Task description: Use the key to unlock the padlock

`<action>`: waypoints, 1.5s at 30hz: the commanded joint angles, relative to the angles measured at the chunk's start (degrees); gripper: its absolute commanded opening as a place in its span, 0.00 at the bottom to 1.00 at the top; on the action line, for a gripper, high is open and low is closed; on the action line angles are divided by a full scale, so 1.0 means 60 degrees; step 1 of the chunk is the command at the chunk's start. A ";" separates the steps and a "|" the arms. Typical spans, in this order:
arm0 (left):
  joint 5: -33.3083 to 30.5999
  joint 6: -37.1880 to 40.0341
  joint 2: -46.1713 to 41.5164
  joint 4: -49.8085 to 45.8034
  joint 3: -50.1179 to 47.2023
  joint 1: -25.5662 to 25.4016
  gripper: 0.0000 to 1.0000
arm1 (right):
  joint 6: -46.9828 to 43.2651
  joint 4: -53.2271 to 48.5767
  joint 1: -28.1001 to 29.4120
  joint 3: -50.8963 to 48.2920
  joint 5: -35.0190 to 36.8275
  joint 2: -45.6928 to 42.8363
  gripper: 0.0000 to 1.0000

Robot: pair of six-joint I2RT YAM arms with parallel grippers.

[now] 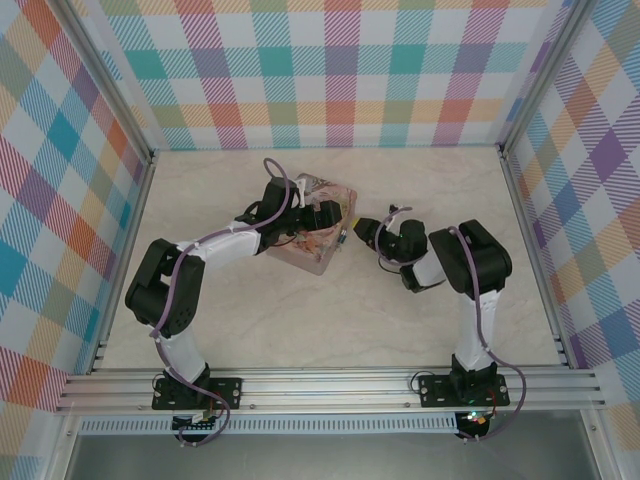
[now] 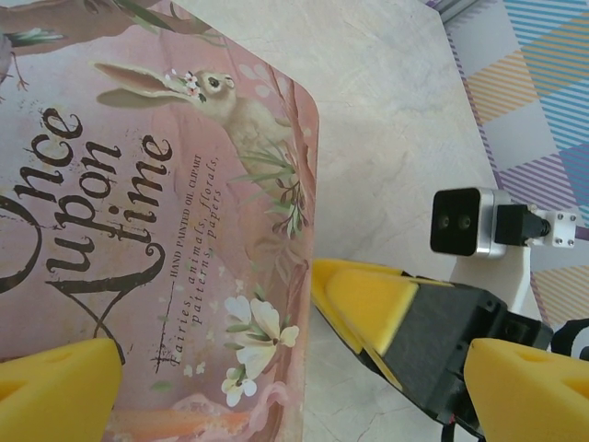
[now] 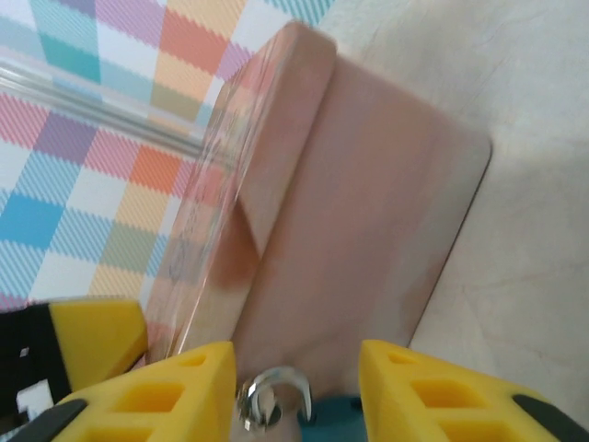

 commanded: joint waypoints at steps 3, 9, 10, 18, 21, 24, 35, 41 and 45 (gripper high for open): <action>0.0314 -0.0156 0.0019 -0.1533 -0.0498 0.0045 0.96 | -0.0200 0.0065 -0.0080 -0.0116 -0.1584 -0.0264 0.44; 0.0345 -0.0203 0.0143 -0.1514 -0.0401 0.0045 0.96 | 0.0473 0.0072 -0.0094 0.0503 -0.1259 0.0378 0.33; 0.0347 -0.0195 0.0139 -0.1529 -0.0394 0.0050 0.96 | 0.0562 0.0083 -0.0080 0.0675 -0.1268 0.0487 0.32; 0.0362 -0.0221 0.0179 -0.1503 -0.0365 0.0038 0.96 | 0.0340 -0.0867 -0.0080 0.1258 -0.1019 0.0584 0.30; 0.0346 -0.0232 0.0183 -0.1485 -0.0365 0.0045 0.96 | 0.0327 -0.0899 -0.0080 0.1147 -0.1060 0.0643 0.24; 0.0334 -0.0234 0.0182 -0.1482 -0.0351 0.0045 0.96 | 0.0340 -0.0897 -0.0051 0.1040 -0.1045 0.0737 0.22; 0.0318 -0.0232 0.0211 -0.1490 -0.0350 0.0043 0.96 | 0.0190 -0.0798 0.0096 0.1130 -0.1852 0.0843 0.22; 0.0318 -0.0196 0.0227 -0.1544 -0.0281 0.0045 0.96 | -0.0060 -0.0381 0.0125 0.0584 -0.2521 0.0629 0.23; 0.0298 -0.0143 0.0206 -0.1647 -0.0231 0.0045 0.96 | -0.0250 -0.0493 0.0057 -0.0082 -0.1770 0.0193 0.28</action>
